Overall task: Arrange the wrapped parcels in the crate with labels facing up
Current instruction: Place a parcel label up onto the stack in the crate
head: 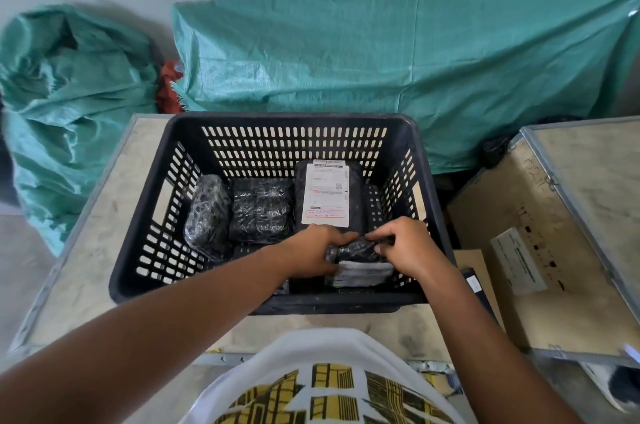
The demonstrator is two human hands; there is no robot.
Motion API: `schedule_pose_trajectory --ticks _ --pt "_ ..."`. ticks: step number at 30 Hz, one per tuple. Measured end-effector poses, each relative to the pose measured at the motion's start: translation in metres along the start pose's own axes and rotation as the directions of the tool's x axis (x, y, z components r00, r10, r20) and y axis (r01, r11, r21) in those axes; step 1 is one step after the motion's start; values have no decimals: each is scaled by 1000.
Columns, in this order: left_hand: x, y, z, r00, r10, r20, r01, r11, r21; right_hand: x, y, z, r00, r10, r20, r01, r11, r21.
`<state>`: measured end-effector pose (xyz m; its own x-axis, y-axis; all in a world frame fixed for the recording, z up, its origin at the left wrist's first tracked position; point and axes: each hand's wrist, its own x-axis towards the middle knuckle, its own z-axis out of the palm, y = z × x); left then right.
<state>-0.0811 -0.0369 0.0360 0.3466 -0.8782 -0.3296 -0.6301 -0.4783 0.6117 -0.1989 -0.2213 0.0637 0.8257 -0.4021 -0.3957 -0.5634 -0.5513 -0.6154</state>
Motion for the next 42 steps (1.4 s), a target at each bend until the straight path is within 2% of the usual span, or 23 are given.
schedule_pose_trajectory --ticks 2,5,11,14,18,21,25,29,32,35,37,42 --pt "-3 -2 -1 998 59 12 -59 998 14 0 3 1 1000 -5 -4 5 1000 11" --pt "-11 -5 -9 994 101 -36 -103 992 -66 -3 3 0 999 -21 -34 22 999 34" --pt "-29 -3 -45 993 4 -122 -43 947 -318 -18 -7 -14 957 -169 -235 216 957 192" --pt "-41 -3 -71 985 -33 -167 -38 914 -404 -27 -10 -18 942 -255 -220 313 904 293" --pt "-64 6 -119 975 -39 -219 -94 819 -567 -42 -21 -24 911 -365 -193 413 808 421" --pt "-74 15 -149 957 -33 -289 -176 726 -665 -51 -35 -29 864 -452 -224 503 749 431" --pt "-79 29 -167 893 -39 -449 -313 661 -681 -53 -56 -36 813 -499 -300 581 675 454" --pt "-79 37 -160 812 37 -582 -441 692 -571 -44 -62 -46 806 -471 -358 591 650 477" --pt "-72 34 -143 815 73 -576 -368 832 -415 -29 -61 -50 823 -442 -358 569 651 502" --pt "-62 31 -118 889 16 -457 -259 841 -476 -8 -56 -45 866 -374 -333 500 619 605" --pt "-51 24 -100 910 -17 -415 -193 866 -460 6 -52 -38 893 -331 -304 449 618 646" --pt "-19 -3 -78 939 -166 -302 -4 871 -491 43 -41 -20 964 -232 -130 265 790 552"
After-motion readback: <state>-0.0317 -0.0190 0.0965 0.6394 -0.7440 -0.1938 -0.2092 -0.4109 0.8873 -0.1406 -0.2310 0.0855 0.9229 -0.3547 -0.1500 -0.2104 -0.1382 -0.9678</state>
